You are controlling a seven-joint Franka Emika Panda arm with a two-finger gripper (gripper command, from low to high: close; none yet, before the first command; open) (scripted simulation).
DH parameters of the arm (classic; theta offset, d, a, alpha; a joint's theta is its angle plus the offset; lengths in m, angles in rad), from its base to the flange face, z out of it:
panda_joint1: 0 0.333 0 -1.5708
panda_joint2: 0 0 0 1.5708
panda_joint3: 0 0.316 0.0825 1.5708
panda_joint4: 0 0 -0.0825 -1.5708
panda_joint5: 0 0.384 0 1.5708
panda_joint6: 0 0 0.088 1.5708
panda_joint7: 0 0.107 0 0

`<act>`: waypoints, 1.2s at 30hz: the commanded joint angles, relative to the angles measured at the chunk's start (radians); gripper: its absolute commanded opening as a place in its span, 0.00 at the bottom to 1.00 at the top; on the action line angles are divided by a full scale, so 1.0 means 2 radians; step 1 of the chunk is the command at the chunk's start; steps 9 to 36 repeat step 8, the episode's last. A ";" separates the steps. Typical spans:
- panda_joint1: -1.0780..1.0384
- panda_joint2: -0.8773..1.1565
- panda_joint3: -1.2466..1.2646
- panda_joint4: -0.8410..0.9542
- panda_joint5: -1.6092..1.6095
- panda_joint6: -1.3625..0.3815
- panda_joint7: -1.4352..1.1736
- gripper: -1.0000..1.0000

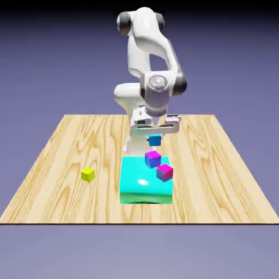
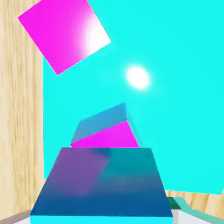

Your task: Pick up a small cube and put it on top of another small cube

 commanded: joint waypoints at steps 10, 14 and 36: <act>0.001 0.018 0.002 -0.024 -0.001 0.042 0.001 1.00; 0.001 0.018 0.002 -0.024 -0.001 0.042 0.001 1.00; 0.001 0.018 0.002 -0.024 -0.001 0.042 0.001 1.00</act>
